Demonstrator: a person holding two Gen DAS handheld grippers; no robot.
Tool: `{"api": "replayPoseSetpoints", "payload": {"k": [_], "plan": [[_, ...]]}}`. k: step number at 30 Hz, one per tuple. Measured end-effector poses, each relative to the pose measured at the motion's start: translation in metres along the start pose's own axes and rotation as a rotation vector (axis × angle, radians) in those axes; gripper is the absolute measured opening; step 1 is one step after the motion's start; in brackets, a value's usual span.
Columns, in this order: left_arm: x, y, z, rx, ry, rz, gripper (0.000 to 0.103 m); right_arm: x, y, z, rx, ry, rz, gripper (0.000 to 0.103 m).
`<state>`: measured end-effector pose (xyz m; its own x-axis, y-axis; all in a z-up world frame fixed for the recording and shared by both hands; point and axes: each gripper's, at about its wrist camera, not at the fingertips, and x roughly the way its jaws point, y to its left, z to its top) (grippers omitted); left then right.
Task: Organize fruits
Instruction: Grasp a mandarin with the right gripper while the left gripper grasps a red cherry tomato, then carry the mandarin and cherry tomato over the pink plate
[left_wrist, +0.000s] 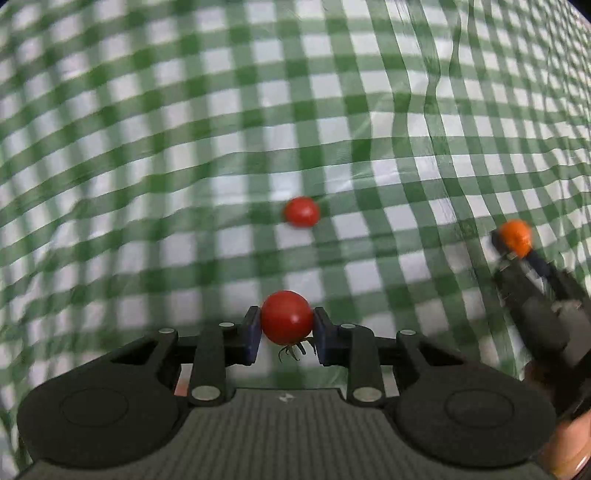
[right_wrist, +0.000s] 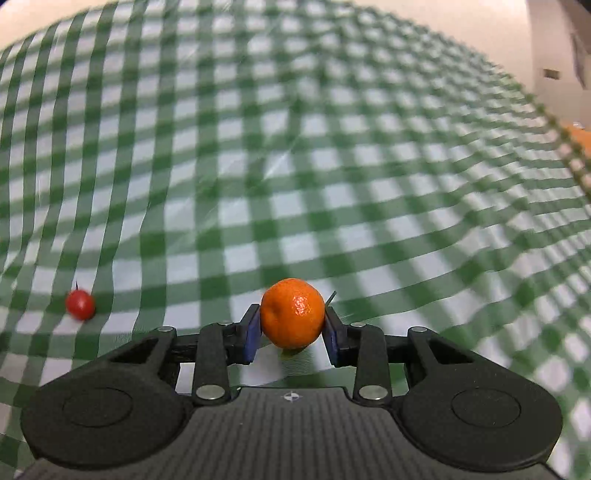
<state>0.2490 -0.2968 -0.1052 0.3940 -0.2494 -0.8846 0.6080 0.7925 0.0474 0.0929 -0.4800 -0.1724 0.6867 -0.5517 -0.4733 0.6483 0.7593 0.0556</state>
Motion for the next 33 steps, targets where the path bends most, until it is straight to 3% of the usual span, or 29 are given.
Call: {"api": "replayPoseSetpoints", "payload": {"k": [6,9,15,24,33], "plan": [[-0.078,0.037,-0.076,-0.066,-0.007,0.053,0.033,-0.117,-0.024,0.008,0.011,-0.052,0.066,0.036],[-0.110,0.048,-0.118,-0.086,0.003,0.122,0.033,-0.179,-0.020,-0.009,-0.013,-0.002,0.125,0.036],[-0.157,0.077,-0.196,-0.148,0.031,0.121,0.033,-0.271,0.012,-0.039,-0.050,0.147,0.335,0.036],[-0.221,0.102,-0.273,-0.221,-0.040,0.129,0.033,-0.348,0.067,-0.035,-0.130,0.144,0.493,0.036],[-0.253,0.115,-0.298,-0.273,-0.108,0.086,0.033,-0.390,0.088,-0.032,-0.240,0.087,0.524,0.036]]}}
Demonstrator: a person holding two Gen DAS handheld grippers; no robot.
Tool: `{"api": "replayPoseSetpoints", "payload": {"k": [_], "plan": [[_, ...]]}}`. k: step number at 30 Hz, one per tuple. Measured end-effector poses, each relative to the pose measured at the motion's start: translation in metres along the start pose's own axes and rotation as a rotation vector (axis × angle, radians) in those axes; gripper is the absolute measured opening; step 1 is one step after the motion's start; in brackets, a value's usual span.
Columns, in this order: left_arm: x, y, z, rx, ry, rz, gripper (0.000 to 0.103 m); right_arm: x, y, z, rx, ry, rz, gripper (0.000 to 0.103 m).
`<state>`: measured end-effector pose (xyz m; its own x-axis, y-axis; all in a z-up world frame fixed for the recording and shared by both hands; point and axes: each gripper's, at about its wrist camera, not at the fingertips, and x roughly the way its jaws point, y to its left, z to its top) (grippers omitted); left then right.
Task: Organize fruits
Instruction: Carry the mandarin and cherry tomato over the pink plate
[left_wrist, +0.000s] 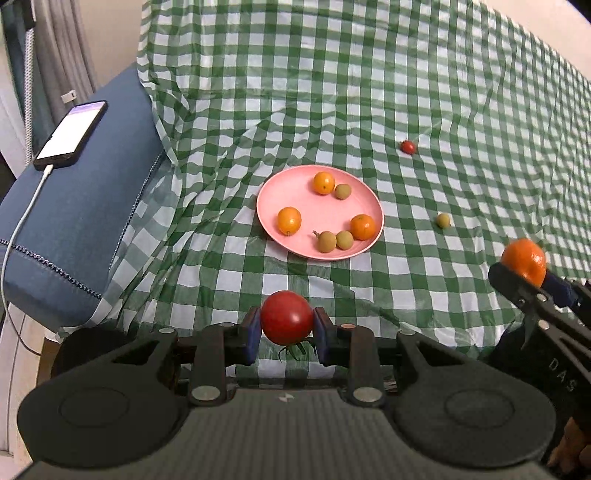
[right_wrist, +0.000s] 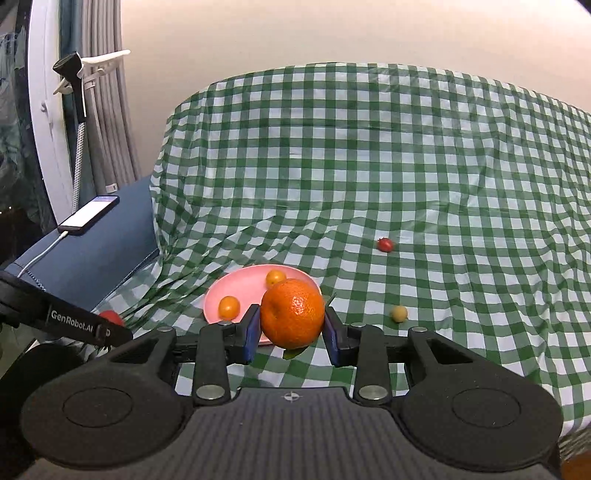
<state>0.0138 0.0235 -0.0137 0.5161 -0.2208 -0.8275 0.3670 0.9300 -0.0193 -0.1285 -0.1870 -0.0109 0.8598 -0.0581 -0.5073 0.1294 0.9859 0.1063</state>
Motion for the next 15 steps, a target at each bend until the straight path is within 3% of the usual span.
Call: {"api": "replayPoseSetpoints", "payload": {"k": [15], "plan": [[-0.013,0.020,-0.005,-0.054,-0.037,-0.010,0.033,-0.010,0.011,0.000,-0.049,0.007,-0.011,0.036]]}}
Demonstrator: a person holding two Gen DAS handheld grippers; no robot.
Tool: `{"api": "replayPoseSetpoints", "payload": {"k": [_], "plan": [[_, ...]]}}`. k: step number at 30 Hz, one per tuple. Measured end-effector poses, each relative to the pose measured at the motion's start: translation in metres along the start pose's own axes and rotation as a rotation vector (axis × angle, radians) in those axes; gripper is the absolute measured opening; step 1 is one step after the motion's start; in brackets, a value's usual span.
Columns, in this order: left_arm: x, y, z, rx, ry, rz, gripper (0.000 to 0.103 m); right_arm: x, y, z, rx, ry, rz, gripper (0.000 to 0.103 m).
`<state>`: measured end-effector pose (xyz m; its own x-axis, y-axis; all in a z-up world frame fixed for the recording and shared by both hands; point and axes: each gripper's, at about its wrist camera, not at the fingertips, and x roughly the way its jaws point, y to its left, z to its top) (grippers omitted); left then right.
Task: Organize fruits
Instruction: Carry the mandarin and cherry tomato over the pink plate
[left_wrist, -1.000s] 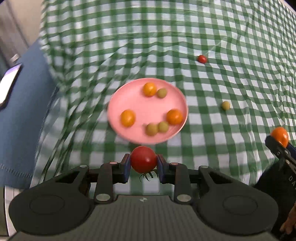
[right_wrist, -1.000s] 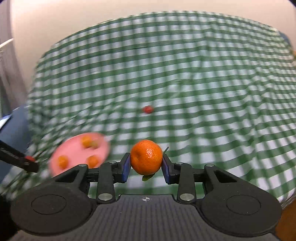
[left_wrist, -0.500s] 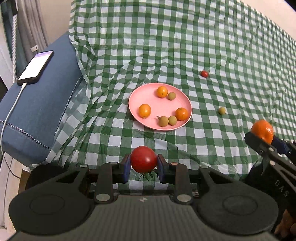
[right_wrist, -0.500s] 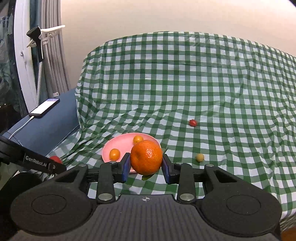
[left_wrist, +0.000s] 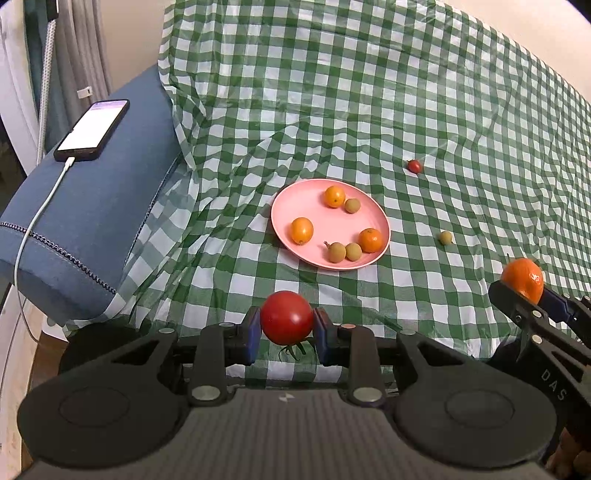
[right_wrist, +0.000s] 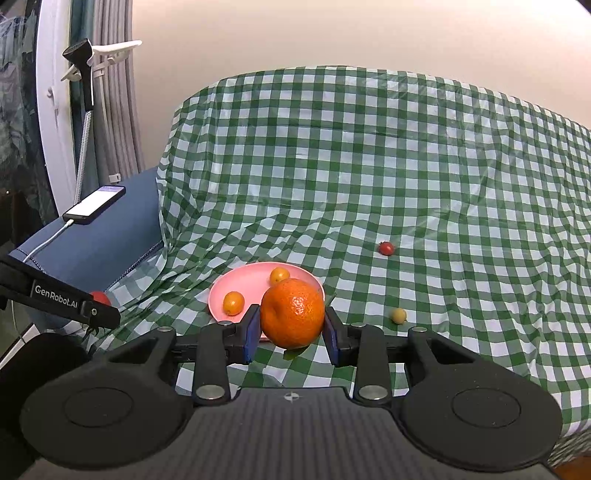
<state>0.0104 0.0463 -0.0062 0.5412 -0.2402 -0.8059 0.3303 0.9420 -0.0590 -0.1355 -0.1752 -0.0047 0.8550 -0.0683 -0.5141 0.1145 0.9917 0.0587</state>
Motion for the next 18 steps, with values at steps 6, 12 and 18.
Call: {"api": "replayPoseSetpoints", "payload": {"k": [6,12,18], "plan": [[0.004,0.001,0.000,-0.002,0.006,-0.003,0.033,0.006,-0.001,-0.001,-0.001,0.013,-0.005,0.036],[0.008,0.000,0.000,-0.007,0.019,-0.002,0.033,0.012,-0.003,-0.002,0.002,0.028,-0.007,0.036],[0.015,0.001,0.001,-0.010,0.033,0.002,0.033,0.019,-0.005,-0.003,0.004,0.043,-0.006,0.036]]}}
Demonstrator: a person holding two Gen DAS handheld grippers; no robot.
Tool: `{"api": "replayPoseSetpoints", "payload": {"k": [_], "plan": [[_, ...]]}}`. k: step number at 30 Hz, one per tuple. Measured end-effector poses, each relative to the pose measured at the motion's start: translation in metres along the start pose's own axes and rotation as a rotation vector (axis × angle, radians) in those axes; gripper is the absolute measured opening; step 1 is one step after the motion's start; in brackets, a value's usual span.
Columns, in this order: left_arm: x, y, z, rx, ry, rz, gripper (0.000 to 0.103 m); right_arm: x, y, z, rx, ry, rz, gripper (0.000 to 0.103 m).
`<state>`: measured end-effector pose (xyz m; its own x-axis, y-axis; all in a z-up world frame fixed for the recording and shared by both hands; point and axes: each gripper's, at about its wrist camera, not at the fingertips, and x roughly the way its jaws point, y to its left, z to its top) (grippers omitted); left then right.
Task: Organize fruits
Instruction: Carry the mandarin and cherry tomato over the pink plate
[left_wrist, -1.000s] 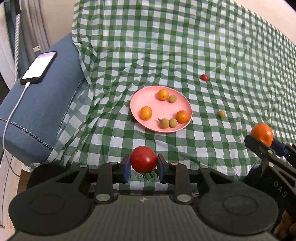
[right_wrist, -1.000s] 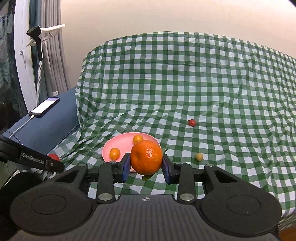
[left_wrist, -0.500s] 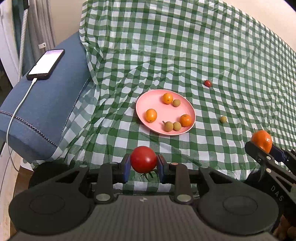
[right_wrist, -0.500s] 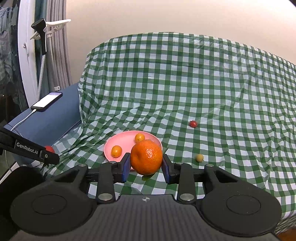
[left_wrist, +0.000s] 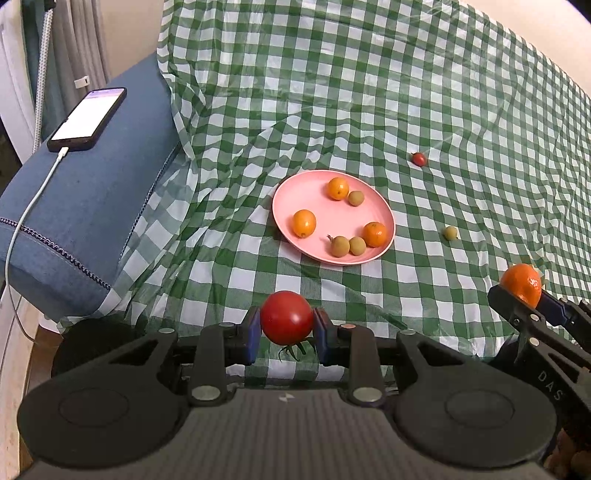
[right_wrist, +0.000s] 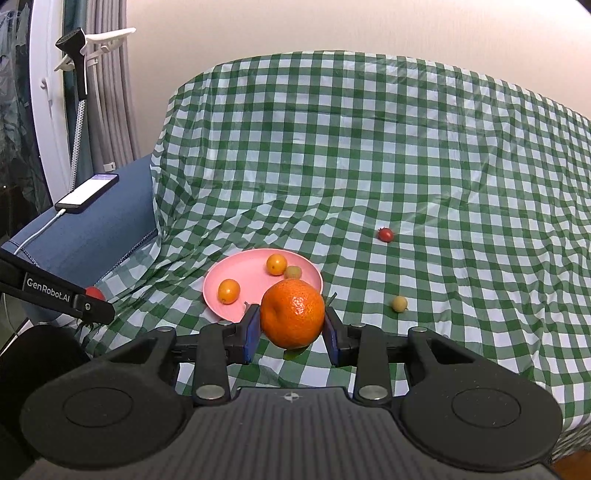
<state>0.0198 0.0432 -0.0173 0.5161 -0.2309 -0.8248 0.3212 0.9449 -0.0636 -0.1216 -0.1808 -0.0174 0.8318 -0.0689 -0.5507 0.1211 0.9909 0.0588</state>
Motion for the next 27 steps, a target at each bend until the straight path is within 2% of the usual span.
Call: {"api": "replayPoseSetpoints", "payload": {"k": [17,27], "plan": [[0.022,0.000,0.008,-0.001,0.046,0.006,0.033,0.022,-0.006,0.001,0.006,0.038,-0.002,0.036],[0.046,-0.002,0.040,-0.007,0.056,-0.002,0.033,0.051,-0.003,0.011,0.011,0.047,0.006,0.036]]}}
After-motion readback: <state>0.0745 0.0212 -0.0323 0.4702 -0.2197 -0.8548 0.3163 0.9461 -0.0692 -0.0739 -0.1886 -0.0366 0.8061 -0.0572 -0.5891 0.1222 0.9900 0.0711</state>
